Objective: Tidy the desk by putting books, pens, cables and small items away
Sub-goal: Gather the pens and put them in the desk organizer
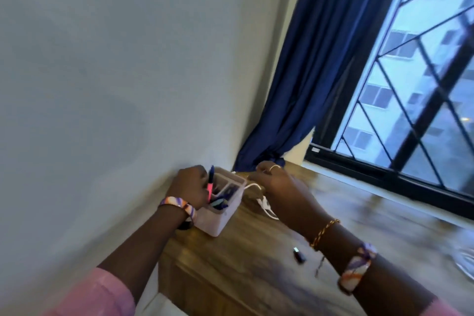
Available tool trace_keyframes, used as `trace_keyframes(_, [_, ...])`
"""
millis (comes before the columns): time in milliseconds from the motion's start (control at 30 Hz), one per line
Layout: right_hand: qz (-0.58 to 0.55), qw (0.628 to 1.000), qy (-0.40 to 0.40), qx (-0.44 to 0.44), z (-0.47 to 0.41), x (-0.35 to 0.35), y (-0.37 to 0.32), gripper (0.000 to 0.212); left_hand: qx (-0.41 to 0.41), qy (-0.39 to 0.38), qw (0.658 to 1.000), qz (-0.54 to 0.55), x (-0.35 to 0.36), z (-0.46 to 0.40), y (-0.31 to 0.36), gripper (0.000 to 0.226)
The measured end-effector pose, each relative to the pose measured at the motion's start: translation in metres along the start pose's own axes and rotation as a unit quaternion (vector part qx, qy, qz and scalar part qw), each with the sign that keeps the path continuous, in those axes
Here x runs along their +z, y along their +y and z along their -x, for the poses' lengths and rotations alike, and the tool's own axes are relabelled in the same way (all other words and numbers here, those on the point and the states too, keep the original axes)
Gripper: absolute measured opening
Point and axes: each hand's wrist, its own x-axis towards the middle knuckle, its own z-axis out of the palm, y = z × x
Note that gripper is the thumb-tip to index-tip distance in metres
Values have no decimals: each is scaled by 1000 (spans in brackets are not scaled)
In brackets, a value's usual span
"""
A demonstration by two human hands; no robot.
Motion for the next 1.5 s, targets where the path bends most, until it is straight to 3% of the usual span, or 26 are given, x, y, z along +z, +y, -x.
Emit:
trace_keyframes(267, [-15, 994, -17, 106, 95, -22, 37, 36, 197, 118, 972, 56, 24, 50, 61, 35])
trace_keyframes(333, [-30, 992, -18, 125, 128, -28, 48, 35, 123, 158, 979, 23, 27, 24, 64, 46])
trace_keyframes(467, [-35, 987, -32, 155, 194, -41, 73, 32, -57, 55, 992, -99, 25, -15, 52, 38])
trace_keyframes(633, [-23, 983, -48, 176, 244, -51, 104, 30, -79, 28, 983, -166, 55, 15, 70, 34])
trace_keyframes(833, [-46, 986, -61, 151, 270, -51, 121, 31, -136, 8, 971, -196, 49, 32, 65, 66])
trace_keyframes(900, [-59, 987, -60, 139, 273, -50, 123, 31, -90, 65, 972, -208, 52, 46, 76, 65])
trace_keyframes(967, [-69, 988, -49, 127, 280, -48, 125, 30, 1, 86, 981, -174, 67, 83, 114, 49])
trace_keyframes(1067, [-88, 986, -39, 134, 301, -43, 131, 28, 91, -94, 987, -99, 116, 156, 181, 33])
trace_keyframes(1167, [-100, 981, -40, 162, 341, -39, 145, 26, 176, -227, 955, -71, 174, 220, 236, 32])
trace_keyframes(1500, [-67, 932, -55, 352, 496, -37, 209, 33, 342, -311, 884, -75, 265, 288, 354, 33])
